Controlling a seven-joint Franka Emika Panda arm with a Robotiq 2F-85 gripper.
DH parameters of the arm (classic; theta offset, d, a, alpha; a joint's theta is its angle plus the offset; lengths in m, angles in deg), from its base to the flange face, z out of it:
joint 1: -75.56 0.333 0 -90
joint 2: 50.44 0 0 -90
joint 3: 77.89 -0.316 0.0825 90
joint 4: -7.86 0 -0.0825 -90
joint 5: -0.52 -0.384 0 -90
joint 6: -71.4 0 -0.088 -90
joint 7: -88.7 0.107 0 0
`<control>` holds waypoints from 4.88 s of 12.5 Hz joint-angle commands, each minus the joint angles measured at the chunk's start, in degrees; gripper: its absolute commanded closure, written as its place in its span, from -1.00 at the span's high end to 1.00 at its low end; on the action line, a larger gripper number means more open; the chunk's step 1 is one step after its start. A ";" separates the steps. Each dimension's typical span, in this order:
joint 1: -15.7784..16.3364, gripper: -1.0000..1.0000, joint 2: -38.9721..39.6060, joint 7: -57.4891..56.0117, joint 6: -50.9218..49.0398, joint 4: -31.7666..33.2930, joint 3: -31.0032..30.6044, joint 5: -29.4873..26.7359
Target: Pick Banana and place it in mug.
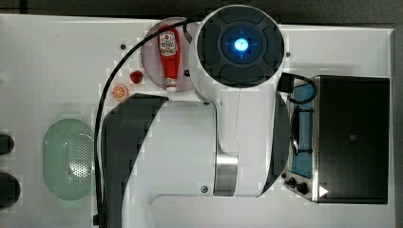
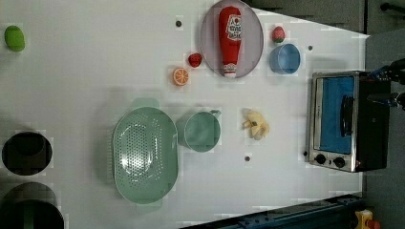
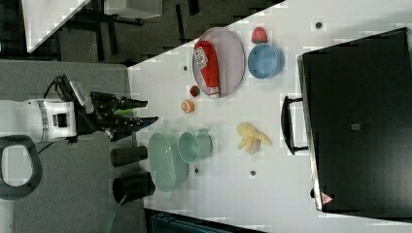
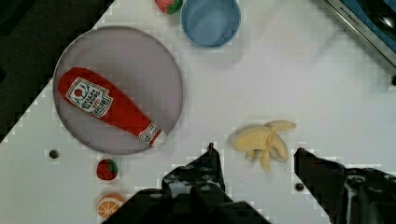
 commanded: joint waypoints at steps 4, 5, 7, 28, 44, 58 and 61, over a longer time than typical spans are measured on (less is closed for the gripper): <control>-0.34 1.00 -19.38 1.36 -10.25 15.80 1.05 1.51; -0.30 1.00 -18.74 0.45 -8.38 17.44 1.04 1.51; -0.22 1.00 -16.90 -5.53 -2.13 21.36 0.99 1.51; -0.61 1.00 20.83 -45.86 53.46 37.93 1.47 1.51; -1.49 -0.37 -3.56 -45.61 29.87 35.67 1.35 0.67; 3.67 -0.37 -10.24 -2.55 18.39 30.34 -20.89 -10.35; 3.67 -0.37 -5.53 3.74 25.34 30.33 -24.74 -10.17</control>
